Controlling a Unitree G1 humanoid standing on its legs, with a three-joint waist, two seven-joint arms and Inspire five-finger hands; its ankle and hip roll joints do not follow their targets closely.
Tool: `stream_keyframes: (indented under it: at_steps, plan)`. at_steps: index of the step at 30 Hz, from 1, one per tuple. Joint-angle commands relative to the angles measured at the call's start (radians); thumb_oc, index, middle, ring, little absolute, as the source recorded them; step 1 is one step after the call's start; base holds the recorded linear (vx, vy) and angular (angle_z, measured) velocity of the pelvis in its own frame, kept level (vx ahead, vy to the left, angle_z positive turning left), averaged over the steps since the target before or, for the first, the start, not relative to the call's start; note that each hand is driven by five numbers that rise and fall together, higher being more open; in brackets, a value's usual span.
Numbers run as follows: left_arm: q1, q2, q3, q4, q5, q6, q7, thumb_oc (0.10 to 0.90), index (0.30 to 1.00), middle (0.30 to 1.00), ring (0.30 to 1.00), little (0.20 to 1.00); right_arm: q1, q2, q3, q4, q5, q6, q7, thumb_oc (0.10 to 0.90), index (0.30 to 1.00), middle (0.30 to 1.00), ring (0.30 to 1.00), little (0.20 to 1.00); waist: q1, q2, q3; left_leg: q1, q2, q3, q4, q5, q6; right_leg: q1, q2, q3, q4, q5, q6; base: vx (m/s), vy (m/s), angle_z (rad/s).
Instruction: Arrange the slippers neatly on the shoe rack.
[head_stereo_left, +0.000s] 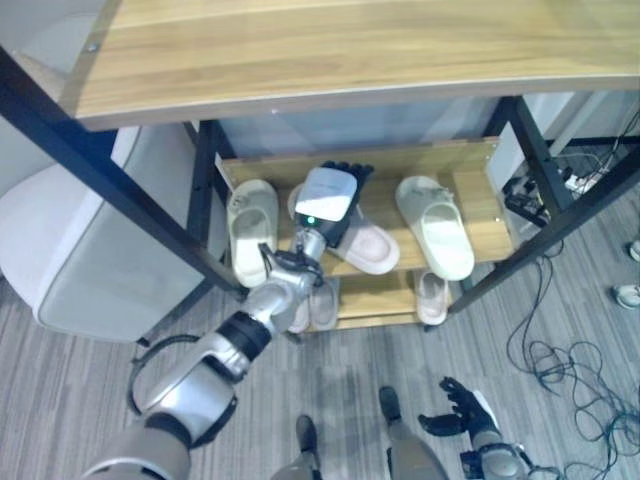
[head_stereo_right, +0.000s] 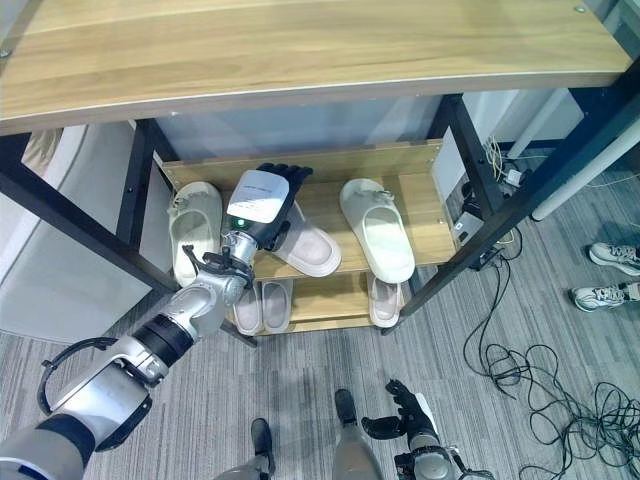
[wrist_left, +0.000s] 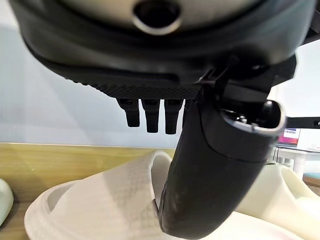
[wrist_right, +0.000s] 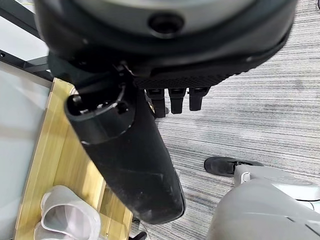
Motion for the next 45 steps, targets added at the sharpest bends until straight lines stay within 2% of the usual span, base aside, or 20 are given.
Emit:
stream_keyframes:
  at_steps: [1,6,15,16,17,18,19,26,34,37,39,40,45]
  plan:
    - [-0.125,0.03,0.044,0.02,0.065,0.013,0.027,0.8,0.9,0.9,0.9,0.9,-0.002,-0.034,-0.03,-0.023,-0.009,-0.04,-0.023,0.8,0.9,0.9,0.9,0.9,0.035,0.035,-0.021,0.002,-0.006,-0.017,-0.002,-0.084,0.01,0.077,0.009,-0.072,0.026,-0.163,0.053,0.0,0.0,0.0]
    - [-0.124,0.033,0.04,0.037,0.074,0.021,0.028,0.8,0.9,0.9,0.9,0.9,-0.011,-0.033,-0.028,-0.023,-0.011,-0.038,-0.025,0.8,0.9,0.9,0.9,0.9,0.035,0.034,-0.019,0.001,-0.005,-0.018,-0.002,-0.083,0.01,0.076,0.009,-0.073,0.024,-0.162,0.054,0.0,0.0,0.0]
    - [-0.134,0.013,0.019,0.165,0.098,0.058,0.014,0.8,0.9,0.9,0.9,0.9,-0.005,-0.035,-0.022,-0.027,-0.02,-0.035,-0.028,0.8,0.9,0.9,0.9,0.9,0.031,0.026,-0.016,-0.002,-0.003,-0.011,-0.002,-0.084,0.011,0.069,0.009,-0.071,0.022,-0.158,0.056,0.0,0.0,0.0]
    - [-0.134,0.012,0.02,0.172,0.093,0.061,0.012,0.762,0.844,0.844,0.844,0.844,-0.003,-0.035,-0.022,-0.027,-0.021,-0.034,-0.028,0.8,0.9,0.9,0.9,0.9,0.031,0.025,-0.016,-0.001,-0.003,-0.01,-0.002,-0.085,0.011,0.069,0.009,-0.072,0.022,-0.158,0.056,0.0,0.0,0.0]
    - [-0.136,0.01,0.021,0.184,0.089,0.064,0.008,0.689,0.733,0.733,0.733,0.733,-0.001,-0.035,-0.023,-0.027,-0.019,-0.032,-0.026,0.8,0.9,0.9,0.9,0.9,0.029,0.025,-0.016,-0.001,-0.003,-0.009,-0.002,-0.086,0.011,0.069,0.009,-0.071,0.023,-0.157,0.056,0.01,0.011,-0.03]
    - [-0.135,0.004,0.02,0.197,0.084,0.065,0.007,0.518,0.476,0.476,0.476,0.476,-0.001,-0.035,-0.023,-0.027,-0.019,-0.031,-0.026,0.8,0.9,0.9,0.9,0.9,0.029,0.025,-0.016,-0.001,-0.003,-0.009,-0.002,-0.086,0.012,0.069,0.008,-0.071,0.024,-0.158,0.056,0.0,0.0,0.0]
    - [-0.133,0.0,0.021,0.21,0.078,0.066,0.003,0.4,0.3,0.3,0.3,0.3,-0.002,-0.035,-0.024,-0.027,-0.02,-0.03,-0.025,0.8,0.9,0.9,0.9,0.9,0.029,0.024,-0.017,0.0,-0.003,-0.008,-0.002,-0.086,0.012,0.068,0.009,-0.07,0.024,-0.158,0.057,0.0,0.0,0.0]
    - [-0.123,-0.004,0.022,0.22,0.072,0.067,0.001,0.4,0.3,0.3,0.3,0.3,-0.01,-0.032,-0.016,-0.021,-0.02,-0.023,-0.023,0.8,0.9,0.9,0.9,0.9,0.034,0.02,-0.015,0.002,-0.004,-0.007,-0.002,-0.088,0.014,0.068,0.01,-0.071,0.025,-0.158,0.055,0.0,0.0,0.0]
    - [-0.122,0.005,0.02,0.159,0.074,0.041,0.032,0.4,0.3,0.3,0.3,0.3,-0.025,-0.031,-0.006,0.0,-0.02,-0.029,-0.027,0.8,0.9,0.9,0.9,0.9,0.039,0.014,-0.011,0.002,-0.003,-0.01,-0.002,-0.087,0.014,0.07,0.01,-0.078,0.026,-0.158,0.056,0.0,0.0,0.0]
    - [-0.121,0.011,0.03,0.096,0.055,0.016,0.053,0.4,0.3,0.3,0.3,0.3,-0.026,-0.028,-0.003,0.01,-0.015,-0.031,-0.026,0.8,0.9,0.9,0.9,0.9,0.04,0.013,-0.012,0.003,-0.003,-0.008,-0.002,-0.088,0.014,0.071,0.009,-0.079,0.026,-0.159,0.057,0.0,0.0,0.0]
    - [-0.084,0.044,0.048,-0.044,0.025,-0.039,0.069,0.4,0.3,0.3,0.3,0.3,-0.024,-0.025,-0.016,0.02,-0.004,-0.039,-0.023,0.8,0.9,0.9,0.9,0.9,0.045,0.011,-0.02,0.012,-0.003,-0.01,-0.002,-0.092,0.014,0.08,0.01,-0.08,0.03,-0.163,0.056,0.0,0.0,0.0]
    - [-0.081,0.047,0.05,-0.049,0.025,-0.039,0.067,0.4,0.3,0.3,0.3,0.3,-0.023,-0.025,-0.016,0.02,-0.004,-0.039,-0.023,0.8,0.9,0.9,0.9,0.9,0.045,0.011,-0.02,0.013,-0.003,-0.01,-0.002,-0.092,0.014,0.081,0.01,-0.079,0.03,-0.164,0.056,0.0,-0.031,0.0]
    - [0.044,0.096,0.092,-0.252,-0.027,-0.124,0.079,0.4,0.3,0.3,0.3,0.3,-0.022,-0.012,-0.03,0.02,-0.002,-0.041,-0.013,0.8,0.9,0.9,0.9,0.9,0.058,0.009,-0.062,0.058,0.007,-0.004,-0.002,-0.093,0.009,0.12,0.017,-0.078,0.044,-0.176,0.048,0.02,-0.065,-0.02]
